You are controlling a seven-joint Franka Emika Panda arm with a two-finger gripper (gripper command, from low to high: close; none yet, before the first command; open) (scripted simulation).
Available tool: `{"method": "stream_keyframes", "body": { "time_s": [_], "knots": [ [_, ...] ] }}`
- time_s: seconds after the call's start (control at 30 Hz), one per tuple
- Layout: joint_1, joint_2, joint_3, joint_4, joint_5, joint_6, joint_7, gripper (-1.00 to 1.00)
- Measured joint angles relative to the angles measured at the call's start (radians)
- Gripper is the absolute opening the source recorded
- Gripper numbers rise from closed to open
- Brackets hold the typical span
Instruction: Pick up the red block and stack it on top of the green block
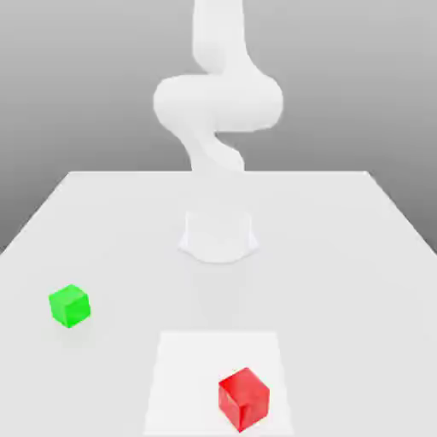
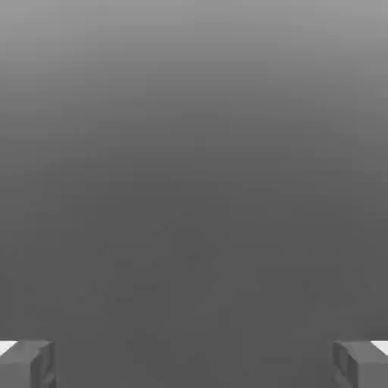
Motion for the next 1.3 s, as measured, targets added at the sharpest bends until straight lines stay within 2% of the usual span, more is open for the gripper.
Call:
{"method": "stream_keyframes", "body": {
  "time_s": [0.27, 0.5, 0.67, 0.83, 1.0, 1.03, 1.23, 1.3],
  "knots": [
    [-0.137, 0.298, 0.149, -0.062, -0.087, 0.112, 0.363, 0.0],
    [-0.198, 0.554, 0.218, -0.115, -0.165, 0.206, 0.676, 0.0],
    [-0.202, 0.729, 0.227, -0.155, -0.179, 0.278, 0.87, 0.0],
    [-0.183, 0.888, 0.231, -0.192, -0.124, 0.361, 1.003, 0.0],
    [-0.122, 1.062, 0.153, -0.17, -0.207, 0.496, 1.089, 0.0],
    [-0.112, 1.081, 0.141, -0.167, -0.218, 0.512, 1.097, -1.0],
    [-0.107, 1.091, 0.135, -0.166, -0.224, 0.522, 1.102, -1.0],
    [-0.121, 1.053, 0.154, -0.172, -0.197, 0.492, 1.083, -1.0]
  ]
}}
